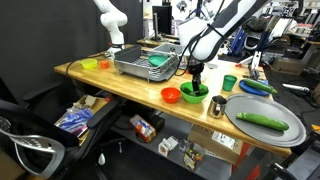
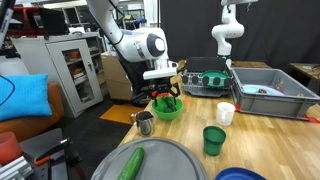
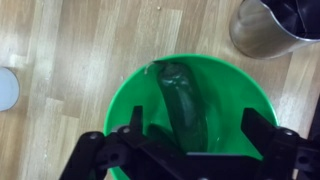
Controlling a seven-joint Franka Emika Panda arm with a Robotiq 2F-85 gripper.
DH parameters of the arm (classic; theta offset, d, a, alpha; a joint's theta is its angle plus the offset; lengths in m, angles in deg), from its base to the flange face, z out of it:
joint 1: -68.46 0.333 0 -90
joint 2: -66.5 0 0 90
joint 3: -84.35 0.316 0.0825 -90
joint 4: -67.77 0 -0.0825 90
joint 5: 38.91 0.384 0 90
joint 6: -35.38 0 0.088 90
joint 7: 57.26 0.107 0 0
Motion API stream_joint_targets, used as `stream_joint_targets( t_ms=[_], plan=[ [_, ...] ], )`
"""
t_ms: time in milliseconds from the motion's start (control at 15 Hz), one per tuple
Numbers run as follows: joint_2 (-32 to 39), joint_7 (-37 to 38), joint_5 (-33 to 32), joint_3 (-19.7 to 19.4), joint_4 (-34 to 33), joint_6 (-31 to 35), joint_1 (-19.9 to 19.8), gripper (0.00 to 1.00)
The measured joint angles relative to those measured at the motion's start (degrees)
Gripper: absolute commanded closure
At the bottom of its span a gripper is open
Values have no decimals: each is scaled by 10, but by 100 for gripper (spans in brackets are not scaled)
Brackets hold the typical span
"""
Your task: Remove the zucchini from the green bowl and put it on the plate
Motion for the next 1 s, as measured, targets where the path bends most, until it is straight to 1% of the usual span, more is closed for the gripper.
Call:
stream_joint_targets(
  t_ms=[400, 467, 533, 800, 1000],
  plan=[
    [35, -11, -9, -1, -26, -1, 0, 0],
    [40, -11, -9, -1, -32, -3, 0, 10],
    [44, -11, -9, -2, -36, -5, 0, 26],
    [56, -12, -9, -2, -49, -14, 0, 56],
    [56, -14, -9, -2, -55, -20, 0, 77]
  ],
)
